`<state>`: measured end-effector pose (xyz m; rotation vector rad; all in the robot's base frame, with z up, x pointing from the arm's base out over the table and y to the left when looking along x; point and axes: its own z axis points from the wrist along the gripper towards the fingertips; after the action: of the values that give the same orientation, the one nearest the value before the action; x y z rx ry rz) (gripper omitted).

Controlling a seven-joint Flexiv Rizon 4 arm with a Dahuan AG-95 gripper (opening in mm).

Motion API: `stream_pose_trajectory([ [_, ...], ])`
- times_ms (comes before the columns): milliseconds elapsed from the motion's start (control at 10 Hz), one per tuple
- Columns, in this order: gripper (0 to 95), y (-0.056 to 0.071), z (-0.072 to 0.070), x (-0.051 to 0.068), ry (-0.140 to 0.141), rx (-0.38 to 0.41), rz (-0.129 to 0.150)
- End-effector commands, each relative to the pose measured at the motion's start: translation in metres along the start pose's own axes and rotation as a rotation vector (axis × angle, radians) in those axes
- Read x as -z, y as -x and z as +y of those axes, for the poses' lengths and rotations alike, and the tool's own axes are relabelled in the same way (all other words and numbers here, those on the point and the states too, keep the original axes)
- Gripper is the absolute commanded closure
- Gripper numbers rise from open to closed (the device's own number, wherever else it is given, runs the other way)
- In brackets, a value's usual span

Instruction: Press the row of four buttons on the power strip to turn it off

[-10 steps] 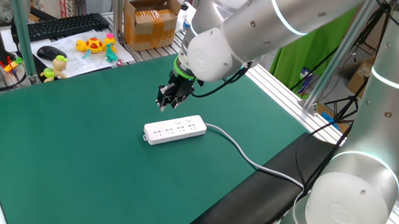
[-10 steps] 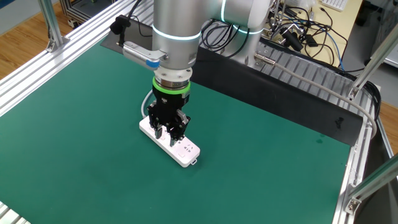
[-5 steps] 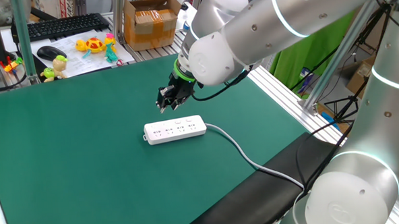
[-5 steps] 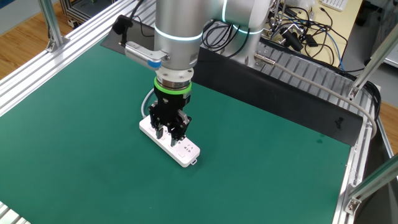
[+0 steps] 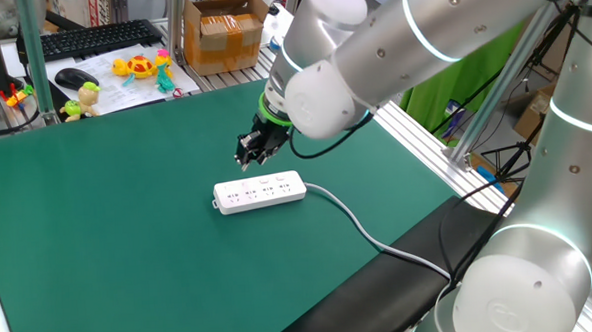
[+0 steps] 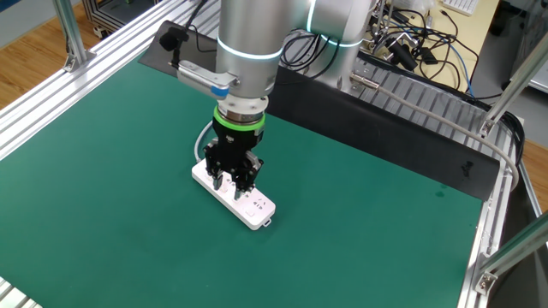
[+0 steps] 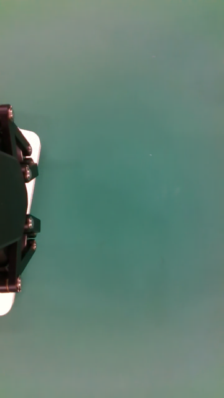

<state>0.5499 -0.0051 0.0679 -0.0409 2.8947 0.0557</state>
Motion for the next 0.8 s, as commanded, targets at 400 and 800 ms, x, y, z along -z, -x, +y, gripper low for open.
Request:
stream_pose_trajectory([
  [400, 57.0, -0.002, -0.006, -0.007, 0.007, 0.016, -0.003],
  [800, 57.0, -0.004, -0.007, -0.011, 0.011, 0.012, -0.008],
])
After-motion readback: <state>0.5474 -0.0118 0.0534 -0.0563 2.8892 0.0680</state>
